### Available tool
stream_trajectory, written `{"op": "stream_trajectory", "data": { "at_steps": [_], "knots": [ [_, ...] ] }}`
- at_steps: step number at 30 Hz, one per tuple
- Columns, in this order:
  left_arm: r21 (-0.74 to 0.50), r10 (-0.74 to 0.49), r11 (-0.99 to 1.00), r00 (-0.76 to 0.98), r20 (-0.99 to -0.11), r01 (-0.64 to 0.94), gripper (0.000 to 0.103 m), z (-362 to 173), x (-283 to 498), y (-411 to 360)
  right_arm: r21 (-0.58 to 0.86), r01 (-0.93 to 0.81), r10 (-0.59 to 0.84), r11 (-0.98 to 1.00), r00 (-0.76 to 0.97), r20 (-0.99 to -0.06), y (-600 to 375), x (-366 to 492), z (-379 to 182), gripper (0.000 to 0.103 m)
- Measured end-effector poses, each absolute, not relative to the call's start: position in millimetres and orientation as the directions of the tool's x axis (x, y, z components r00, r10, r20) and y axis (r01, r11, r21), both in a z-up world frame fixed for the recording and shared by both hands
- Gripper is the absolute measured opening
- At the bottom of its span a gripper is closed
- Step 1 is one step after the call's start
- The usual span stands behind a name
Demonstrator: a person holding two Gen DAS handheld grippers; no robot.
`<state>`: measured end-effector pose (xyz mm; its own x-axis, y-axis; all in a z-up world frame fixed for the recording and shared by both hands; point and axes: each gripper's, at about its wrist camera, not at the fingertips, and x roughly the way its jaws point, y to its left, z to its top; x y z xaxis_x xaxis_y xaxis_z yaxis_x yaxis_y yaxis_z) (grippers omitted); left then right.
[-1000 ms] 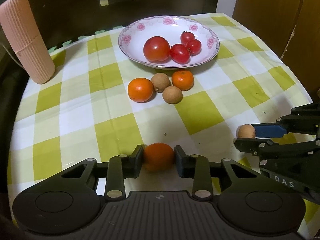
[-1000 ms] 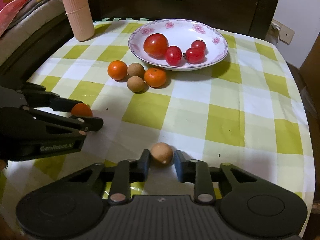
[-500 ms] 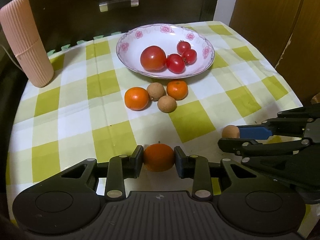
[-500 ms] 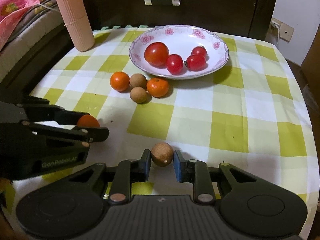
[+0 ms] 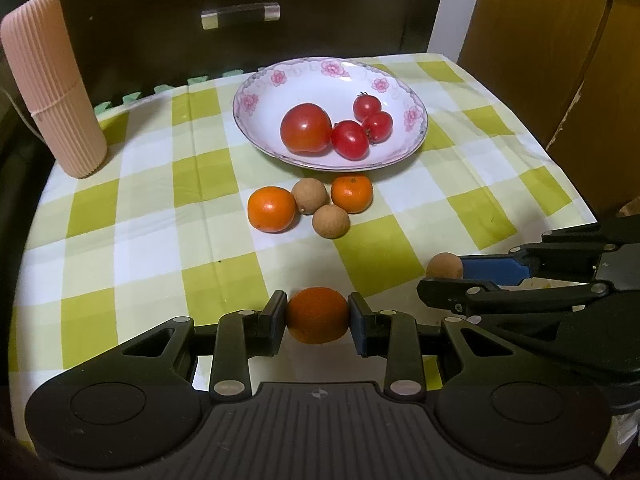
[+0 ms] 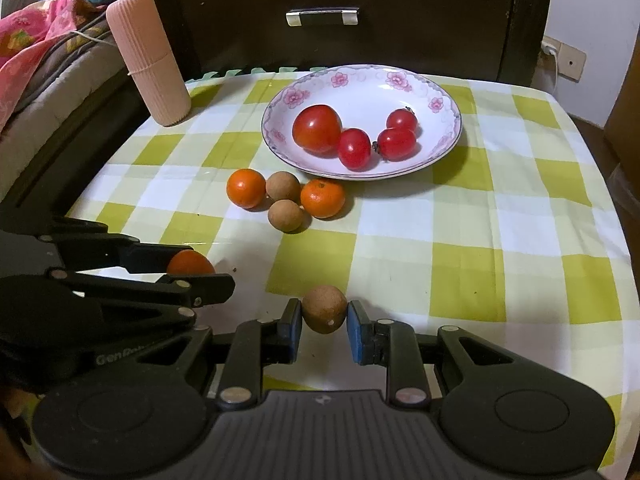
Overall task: Organize fruits
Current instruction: 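Lift the tangerine with the left tool while the right tool lifts the longan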
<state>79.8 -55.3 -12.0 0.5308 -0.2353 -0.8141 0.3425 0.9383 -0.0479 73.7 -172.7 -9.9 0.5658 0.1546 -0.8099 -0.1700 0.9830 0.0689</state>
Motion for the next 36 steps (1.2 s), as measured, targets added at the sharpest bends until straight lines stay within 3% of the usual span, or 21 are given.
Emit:
{"op": "stream_trajectory", "data": {
  "at_steps": [36],
  "knots": [
    [-0.066, -0.259, 0.941, 0.577, -0.774, 0.333, 0.039, 6, 91, -57, 0.101, -0.137, 0.164, 0.985, 0.611, -0.774, -178, 79, 6, 0.024]
  ]
}}
